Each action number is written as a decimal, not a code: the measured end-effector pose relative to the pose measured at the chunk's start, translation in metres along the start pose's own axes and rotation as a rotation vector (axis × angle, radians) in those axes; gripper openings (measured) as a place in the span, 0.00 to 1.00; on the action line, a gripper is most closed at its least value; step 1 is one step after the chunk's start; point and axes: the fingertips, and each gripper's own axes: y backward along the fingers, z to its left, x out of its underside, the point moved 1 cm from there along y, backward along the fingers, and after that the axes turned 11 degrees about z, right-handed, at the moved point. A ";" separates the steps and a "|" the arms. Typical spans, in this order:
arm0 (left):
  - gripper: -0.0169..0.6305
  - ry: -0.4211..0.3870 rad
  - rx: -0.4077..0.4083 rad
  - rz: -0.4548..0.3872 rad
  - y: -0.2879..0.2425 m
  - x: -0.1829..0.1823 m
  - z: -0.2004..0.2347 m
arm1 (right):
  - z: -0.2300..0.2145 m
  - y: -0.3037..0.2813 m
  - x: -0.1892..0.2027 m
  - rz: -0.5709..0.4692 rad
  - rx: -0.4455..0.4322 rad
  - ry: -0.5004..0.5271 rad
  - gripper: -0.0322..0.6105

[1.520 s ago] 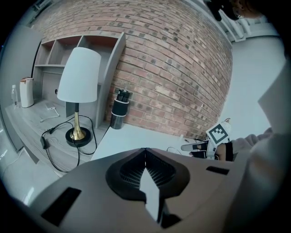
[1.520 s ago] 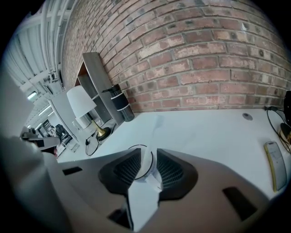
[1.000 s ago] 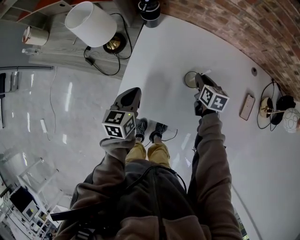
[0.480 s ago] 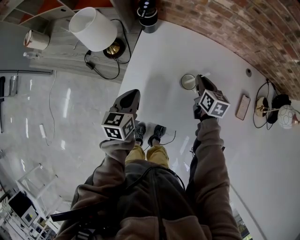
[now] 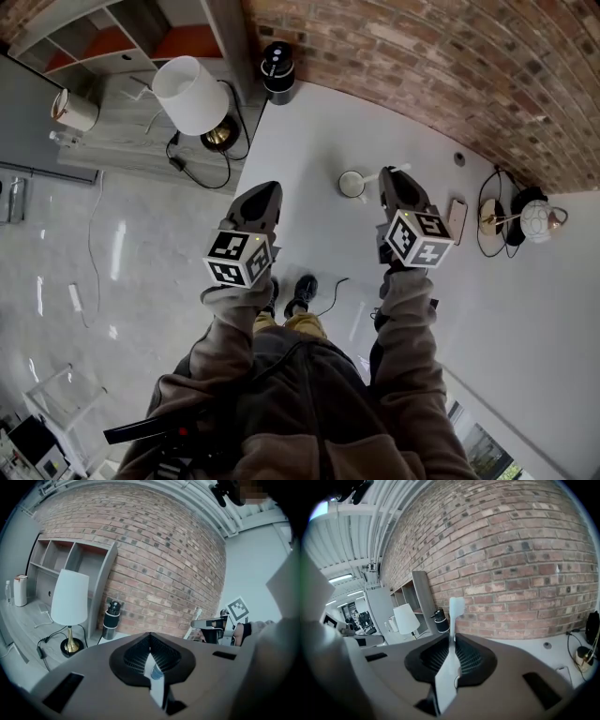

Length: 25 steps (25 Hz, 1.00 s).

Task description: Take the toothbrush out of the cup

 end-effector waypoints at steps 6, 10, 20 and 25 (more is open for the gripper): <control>0.03 -0.043 0.047 -0.056 0.014 -0.036 -0.028 | 0.033 0.047 -0.023 -0.073 0.026 0.015 0.12; 0.03 -0.079 0.075 -0.101 0.022 -0.066 -0.046 | 0.046 0.073 -0.038 -0.104 0.040 0.030 0.12; 0.03 -0.159 0.100 -0.206 0.058 -0.128 -0.075 | 0.077 0.124 -0.083 -0.207 0.037 0.055 0.12; 0.03 -0.201 0.104 -0.259 0.077 -0.153 -0.086 | 0.092 0.143 -0.104 -0.258 0.033 0.095 0.12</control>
